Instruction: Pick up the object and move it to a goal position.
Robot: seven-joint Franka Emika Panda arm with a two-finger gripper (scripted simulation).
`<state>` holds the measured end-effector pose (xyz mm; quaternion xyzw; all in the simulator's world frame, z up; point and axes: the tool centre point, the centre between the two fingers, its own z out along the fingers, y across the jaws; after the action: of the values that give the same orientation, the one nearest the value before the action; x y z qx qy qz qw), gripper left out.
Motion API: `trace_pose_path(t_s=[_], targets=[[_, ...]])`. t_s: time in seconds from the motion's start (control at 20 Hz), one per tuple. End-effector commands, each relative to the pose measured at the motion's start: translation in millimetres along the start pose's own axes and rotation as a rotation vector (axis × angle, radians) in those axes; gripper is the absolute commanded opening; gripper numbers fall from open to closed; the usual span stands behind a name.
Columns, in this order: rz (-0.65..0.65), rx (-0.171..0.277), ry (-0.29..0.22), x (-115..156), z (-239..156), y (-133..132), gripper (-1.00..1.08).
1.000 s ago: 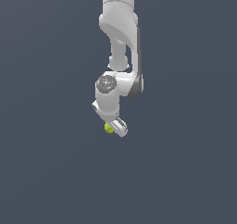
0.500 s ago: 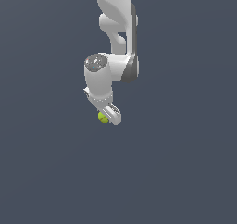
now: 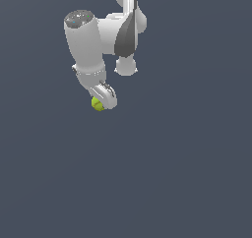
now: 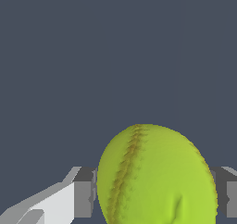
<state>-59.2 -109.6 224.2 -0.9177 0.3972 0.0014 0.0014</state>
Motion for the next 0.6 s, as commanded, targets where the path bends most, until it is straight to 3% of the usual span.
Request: trace_pose_path(t_s=[0.0,0.55], targets=[[0.000,0.001,0.001,1.8,-28.8,15.5,-1.00],[0.001,-0.001,0.002,10.6,-142.8,74.8,-1.00]])
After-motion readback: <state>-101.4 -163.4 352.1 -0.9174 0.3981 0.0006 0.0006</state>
